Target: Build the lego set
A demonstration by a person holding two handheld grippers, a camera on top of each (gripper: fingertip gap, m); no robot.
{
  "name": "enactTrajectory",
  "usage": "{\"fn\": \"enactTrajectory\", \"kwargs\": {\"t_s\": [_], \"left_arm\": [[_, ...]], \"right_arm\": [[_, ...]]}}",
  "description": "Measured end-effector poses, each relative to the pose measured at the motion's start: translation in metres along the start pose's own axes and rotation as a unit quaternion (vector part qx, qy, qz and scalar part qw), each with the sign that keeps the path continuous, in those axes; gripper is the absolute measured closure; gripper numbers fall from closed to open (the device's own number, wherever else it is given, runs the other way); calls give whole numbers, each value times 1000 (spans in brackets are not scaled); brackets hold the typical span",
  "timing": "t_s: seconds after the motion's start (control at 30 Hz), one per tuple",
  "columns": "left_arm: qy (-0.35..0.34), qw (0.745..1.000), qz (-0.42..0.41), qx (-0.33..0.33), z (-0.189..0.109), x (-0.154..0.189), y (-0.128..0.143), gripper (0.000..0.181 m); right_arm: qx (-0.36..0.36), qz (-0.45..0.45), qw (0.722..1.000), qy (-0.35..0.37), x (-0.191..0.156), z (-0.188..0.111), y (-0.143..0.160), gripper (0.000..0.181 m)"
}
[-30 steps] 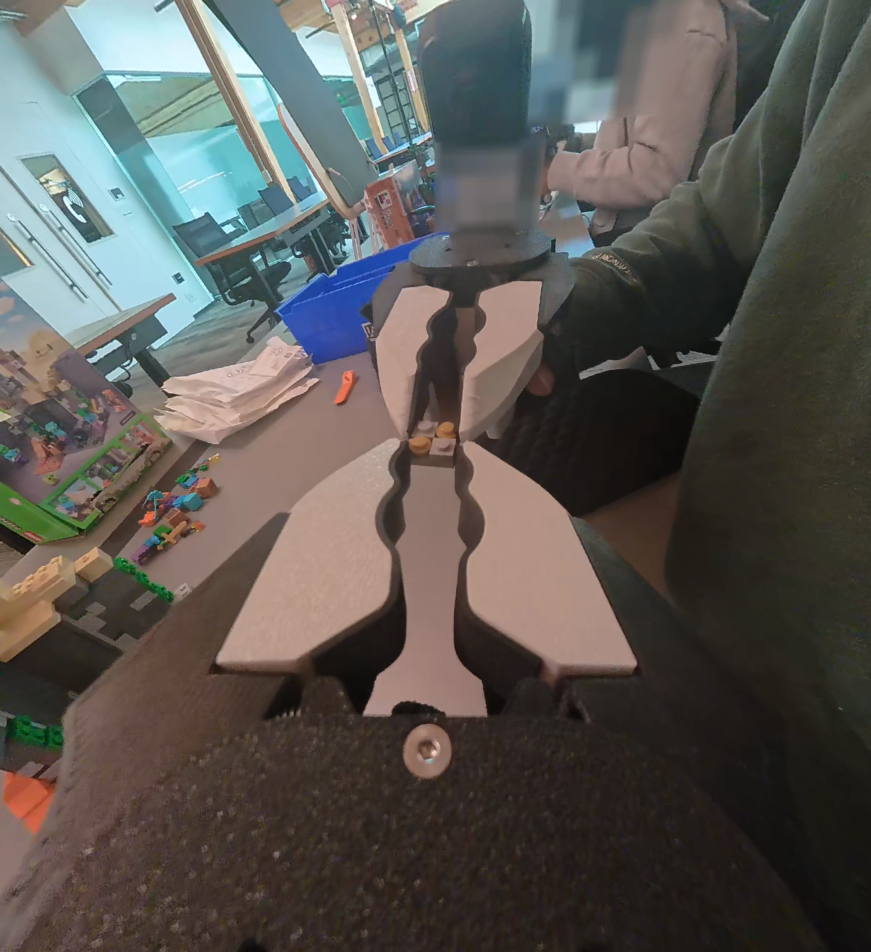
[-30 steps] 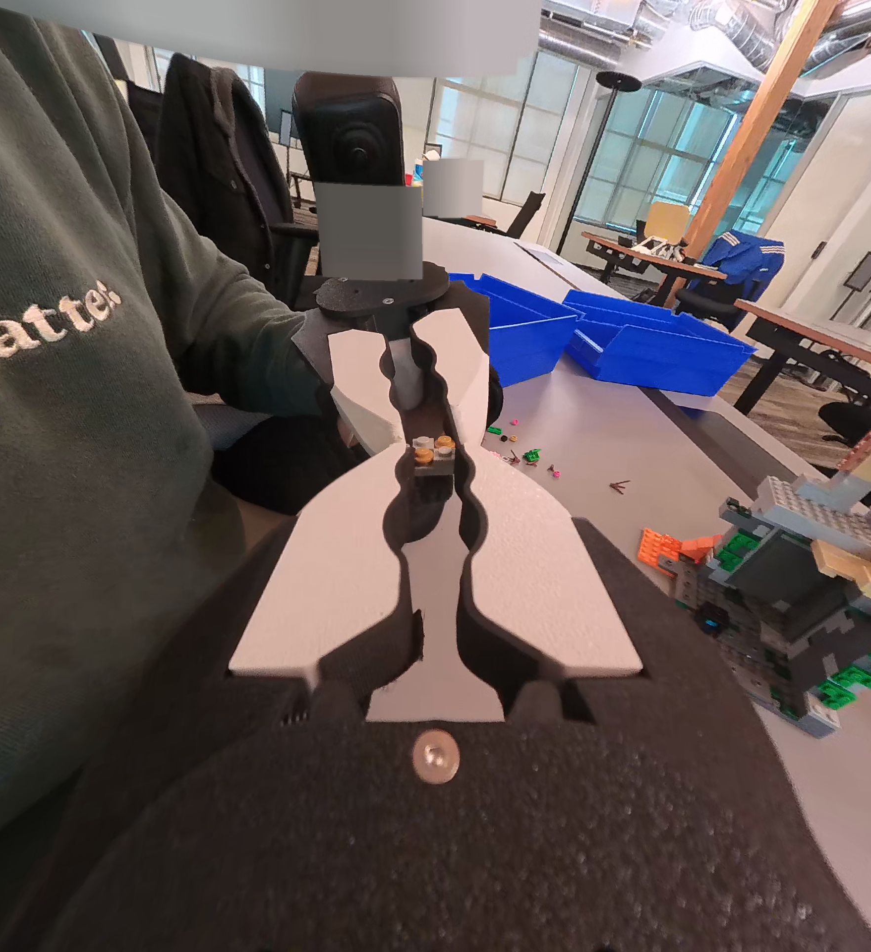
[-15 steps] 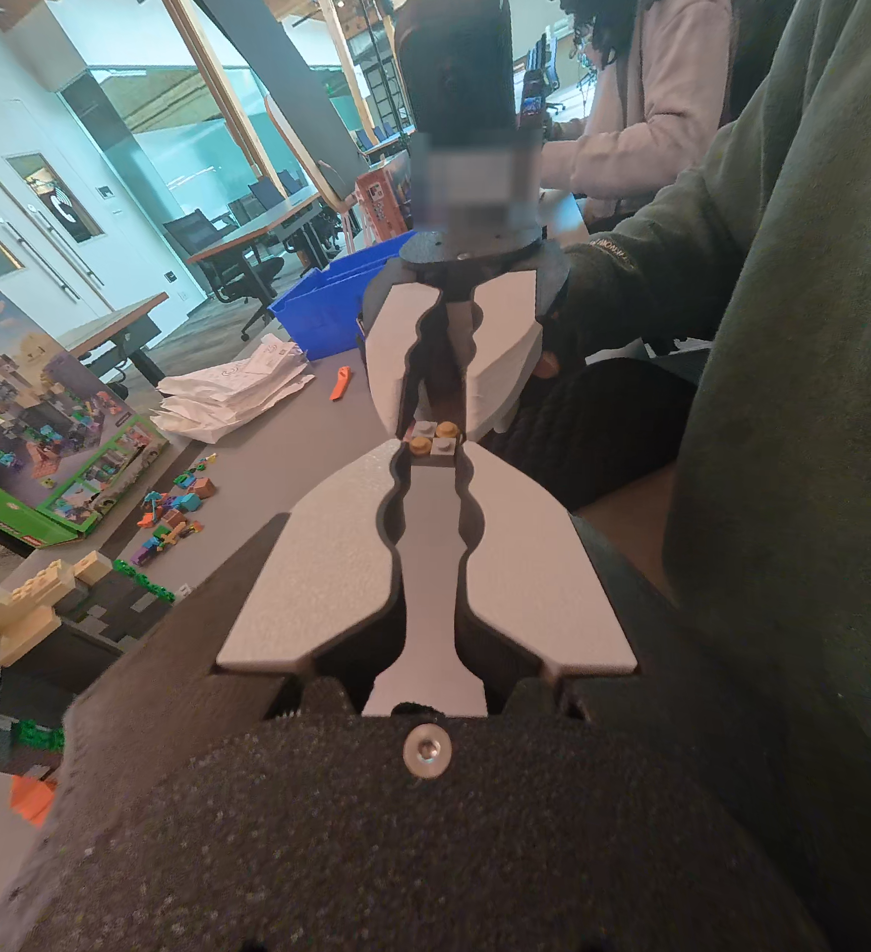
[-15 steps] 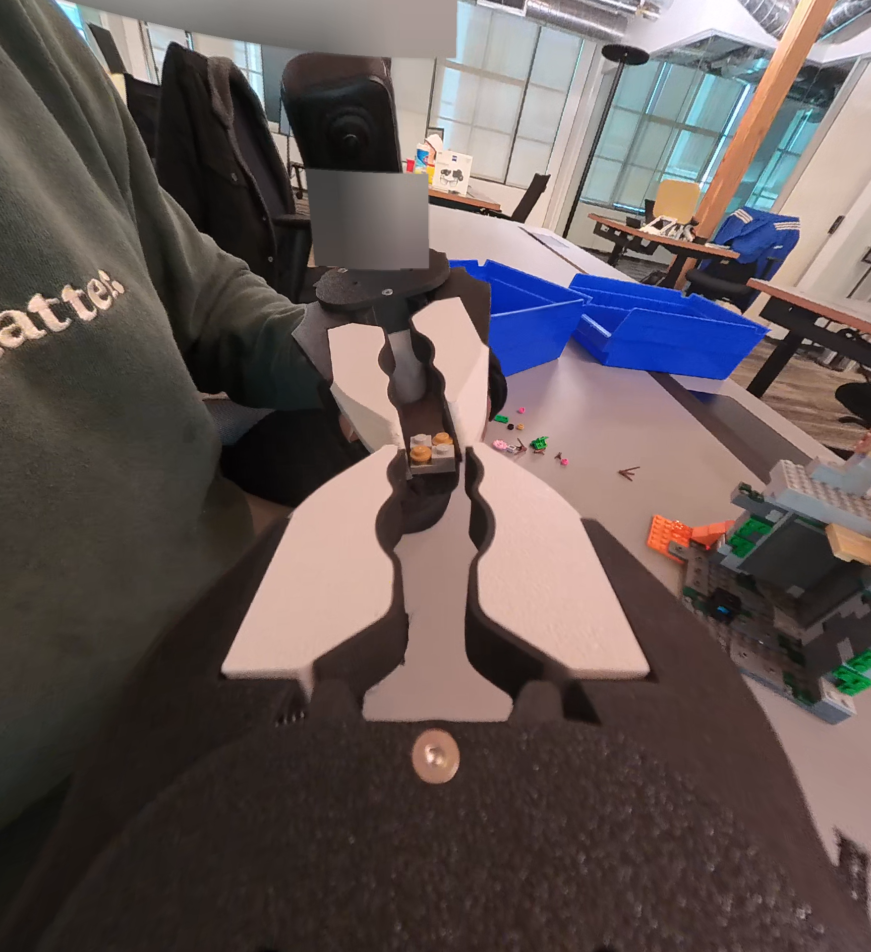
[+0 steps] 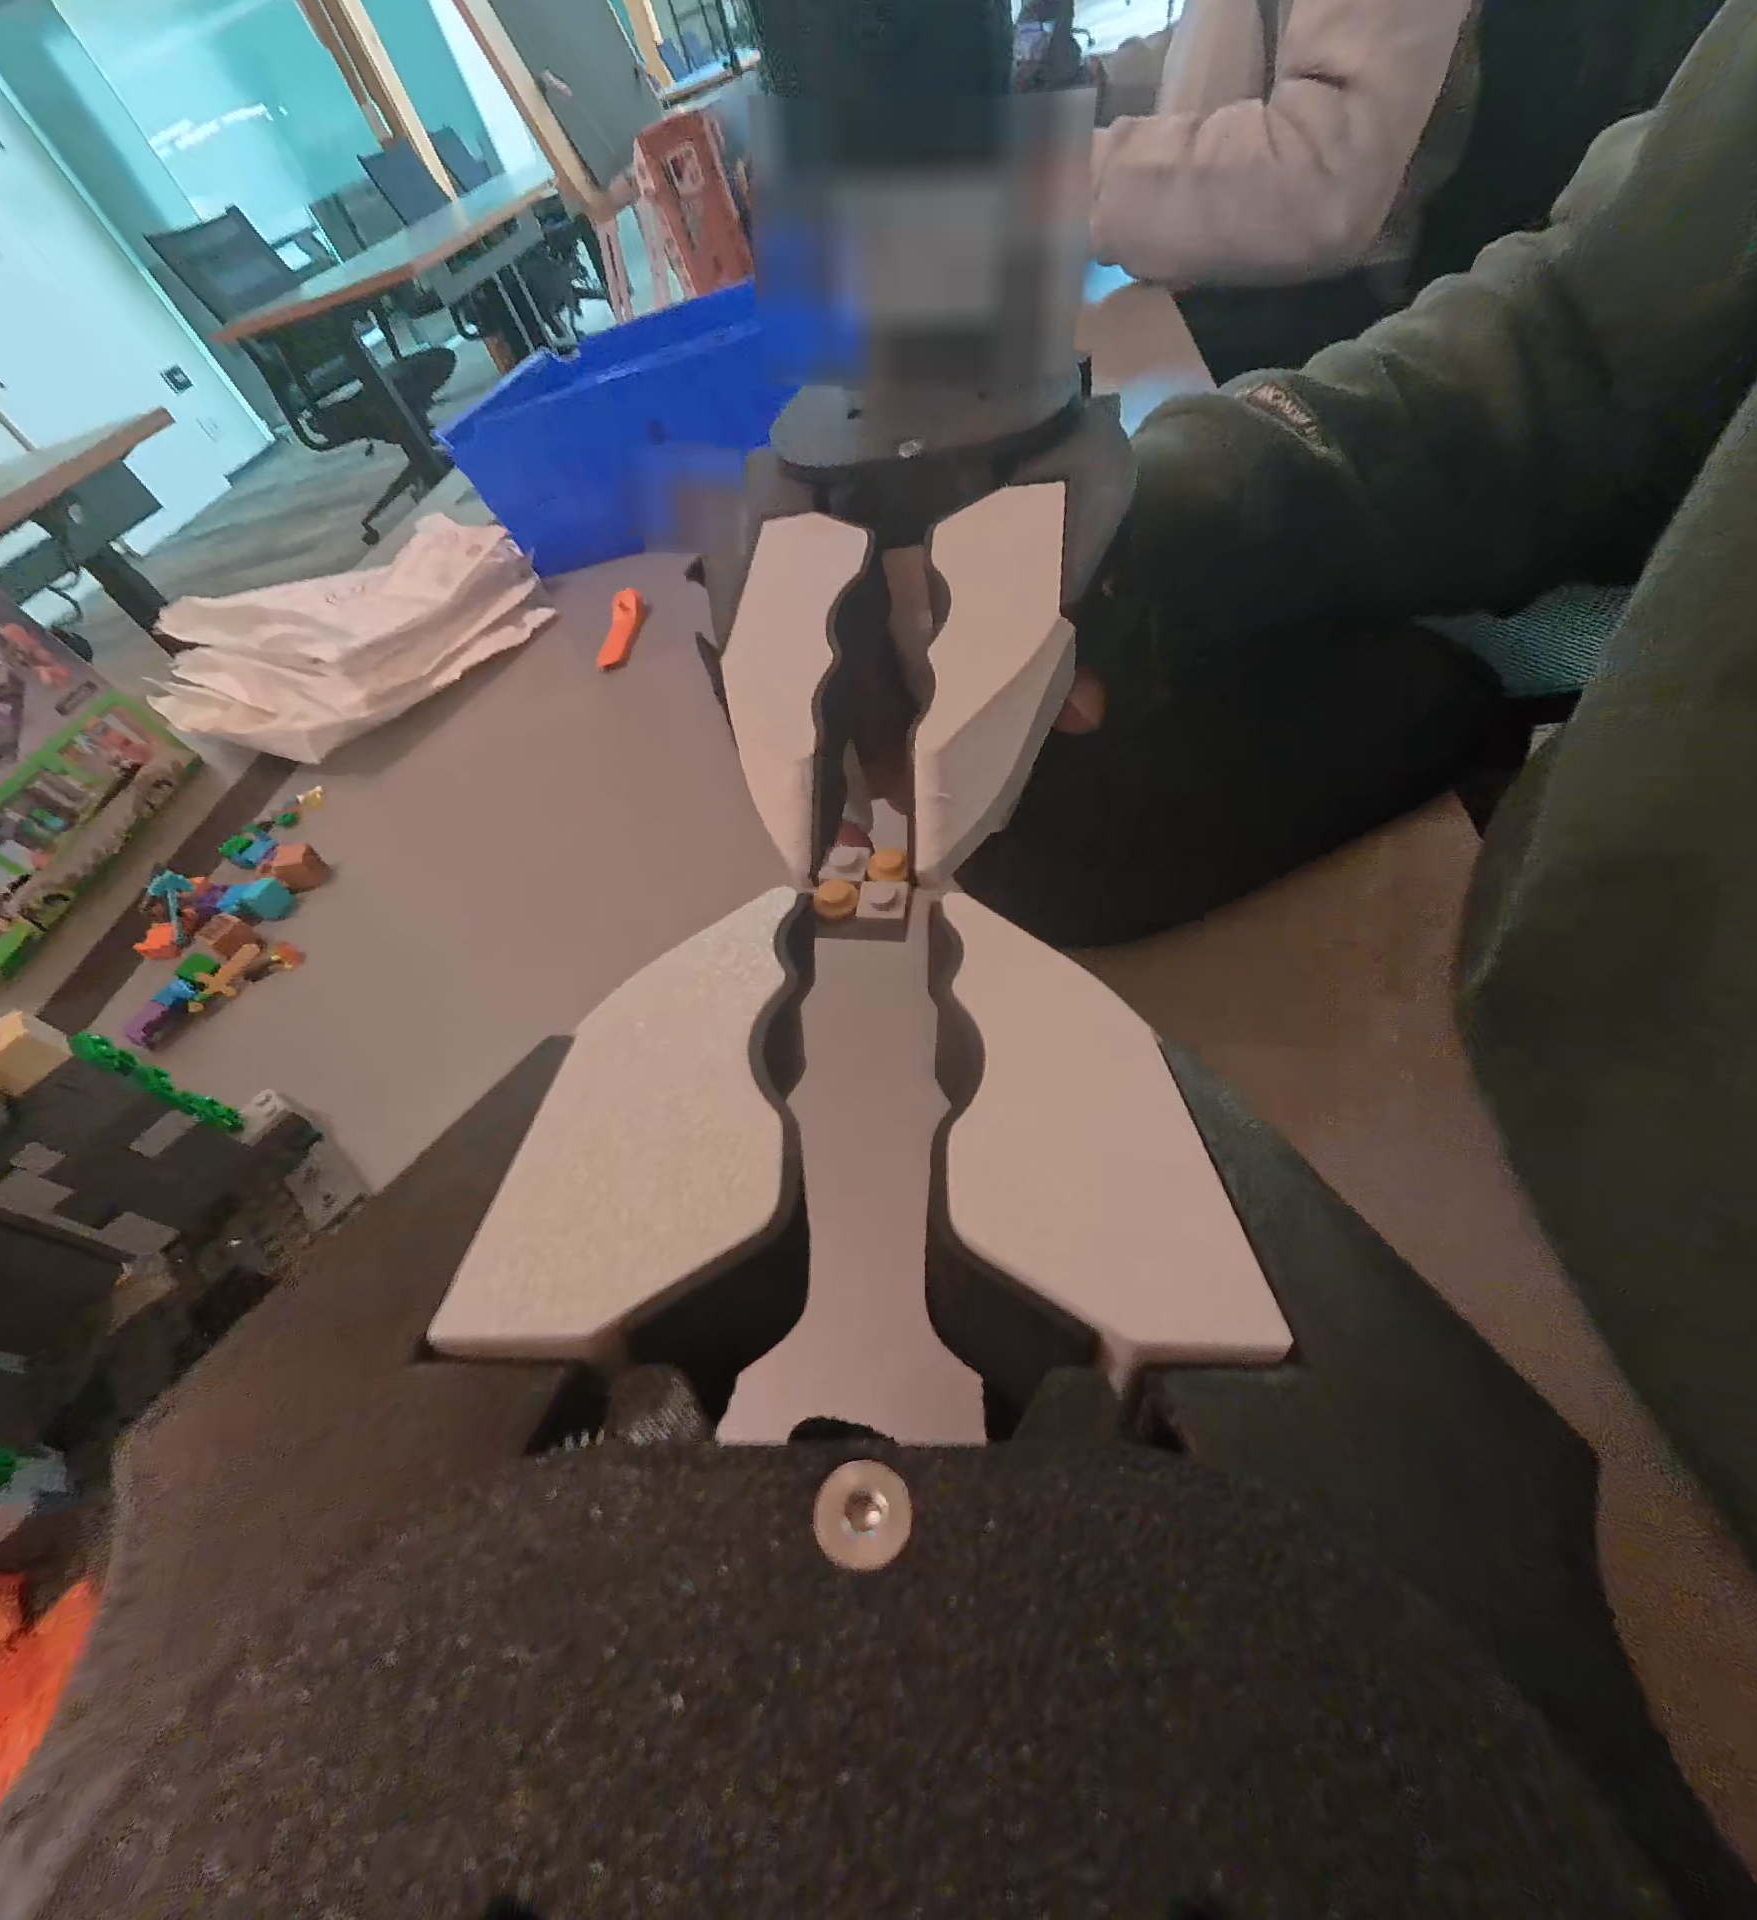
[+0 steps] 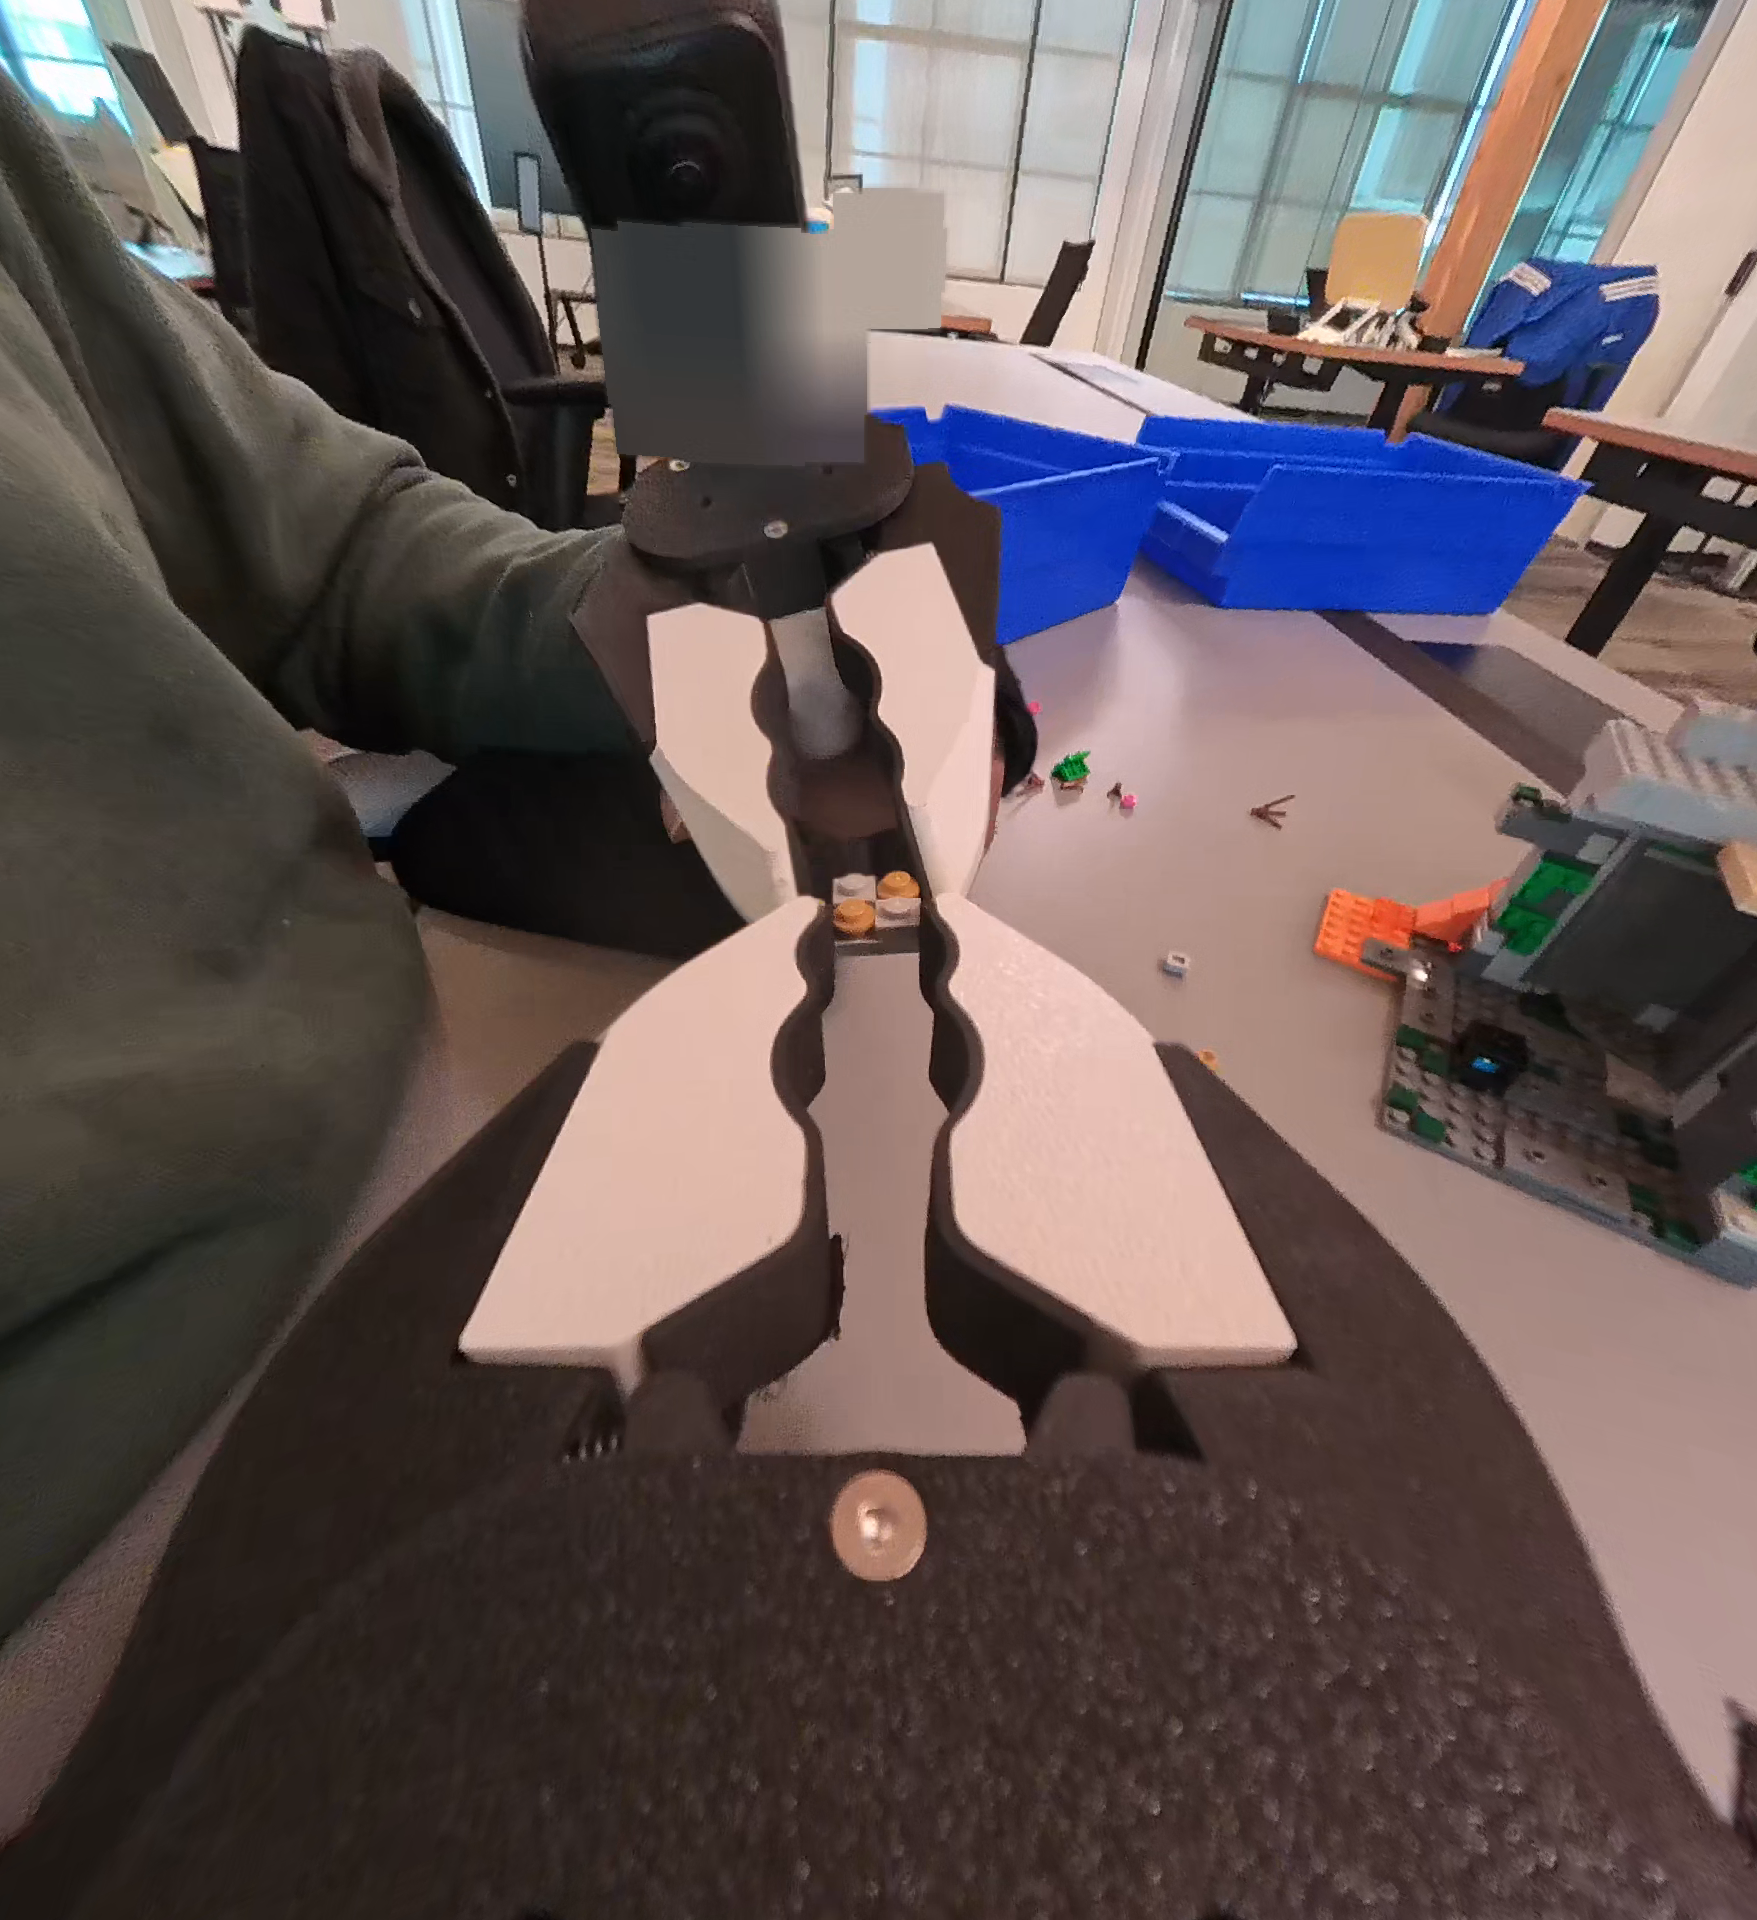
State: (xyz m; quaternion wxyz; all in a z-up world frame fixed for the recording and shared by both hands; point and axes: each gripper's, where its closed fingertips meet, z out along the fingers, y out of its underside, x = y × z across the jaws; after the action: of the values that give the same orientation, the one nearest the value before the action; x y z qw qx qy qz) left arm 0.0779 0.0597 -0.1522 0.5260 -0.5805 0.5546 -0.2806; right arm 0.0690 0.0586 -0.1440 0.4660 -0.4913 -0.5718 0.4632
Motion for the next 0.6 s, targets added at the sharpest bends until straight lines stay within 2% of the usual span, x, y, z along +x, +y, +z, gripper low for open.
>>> {"fn": "enactTrajectory", "kwargs": {"t_s": [0.33, 0.47, 0.6], "left_arm": [[17, 998, -52, -1, 6, 2, 17, 165], [-11, 998, -53, -20, 7, -4, 21, 165], [-40, 996, -44, -67, 8, -13, 37, 165]], "right_arm": [[-36, -6, 999, 13, 1, 3, 16, 166], [-52, -16, 997, 57, 8, 1, 17, 165], [-49, -12, 992, 117, 21, -13, 9, 164]]}}
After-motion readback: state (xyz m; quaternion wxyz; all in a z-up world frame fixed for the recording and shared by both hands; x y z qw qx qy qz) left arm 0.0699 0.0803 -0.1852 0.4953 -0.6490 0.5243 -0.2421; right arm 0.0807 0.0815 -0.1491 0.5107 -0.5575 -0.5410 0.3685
